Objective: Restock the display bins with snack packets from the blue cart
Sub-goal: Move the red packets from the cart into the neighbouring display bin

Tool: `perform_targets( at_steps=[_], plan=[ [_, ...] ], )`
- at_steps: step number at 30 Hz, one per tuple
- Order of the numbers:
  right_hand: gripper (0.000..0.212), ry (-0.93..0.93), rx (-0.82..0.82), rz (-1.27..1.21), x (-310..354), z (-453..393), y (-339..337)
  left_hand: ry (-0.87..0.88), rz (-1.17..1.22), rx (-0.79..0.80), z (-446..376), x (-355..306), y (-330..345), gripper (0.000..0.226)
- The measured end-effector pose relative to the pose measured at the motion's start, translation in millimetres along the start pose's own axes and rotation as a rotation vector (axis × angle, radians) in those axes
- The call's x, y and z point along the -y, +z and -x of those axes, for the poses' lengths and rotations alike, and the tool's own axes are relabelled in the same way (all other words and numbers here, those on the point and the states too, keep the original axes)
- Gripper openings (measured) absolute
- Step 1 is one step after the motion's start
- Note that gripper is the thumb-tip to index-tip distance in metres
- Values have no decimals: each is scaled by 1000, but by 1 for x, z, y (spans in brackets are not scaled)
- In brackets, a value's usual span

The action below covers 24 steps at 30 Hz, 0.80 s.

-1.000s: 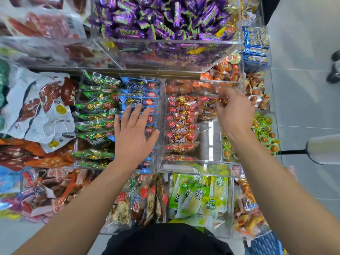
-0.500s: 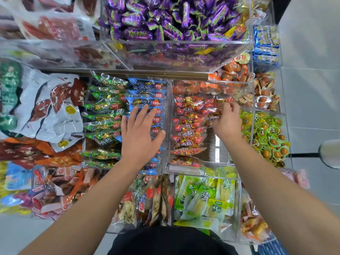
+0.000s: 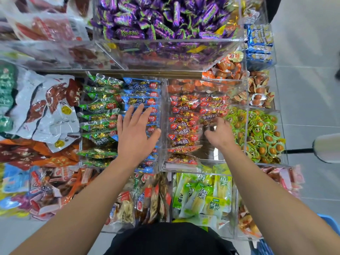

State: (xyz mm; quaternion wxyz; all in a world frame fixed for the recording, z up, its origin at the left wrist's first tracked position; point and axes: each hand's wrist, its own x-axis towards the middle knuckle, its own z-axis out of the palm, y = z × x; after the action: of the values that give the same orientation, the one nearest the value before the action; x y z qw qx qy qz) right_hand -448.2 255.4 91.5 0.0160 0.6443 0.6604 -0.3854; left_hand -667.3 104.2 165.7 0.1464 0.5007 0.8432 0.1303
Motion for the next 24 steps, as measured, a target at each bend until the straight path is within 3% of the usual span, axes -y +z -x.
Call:
perform_targets(
  at_steps=[7,13,19,24],
  plan=[
    [59,-89,-65,-138,6,47,-15,27,125,19,10,-15,-32,59],
    [45,-208,-143,-313,11,134,-10,-1,347,-20,75,-39,-42,41],
    [32,-173,-113,-529,-21,231,20,-75,589,163,142,-39,-22,23],
    [43,-19,-94,-530,-61,301,62,-133,602,441,189,-27,2,29]
  ],
)
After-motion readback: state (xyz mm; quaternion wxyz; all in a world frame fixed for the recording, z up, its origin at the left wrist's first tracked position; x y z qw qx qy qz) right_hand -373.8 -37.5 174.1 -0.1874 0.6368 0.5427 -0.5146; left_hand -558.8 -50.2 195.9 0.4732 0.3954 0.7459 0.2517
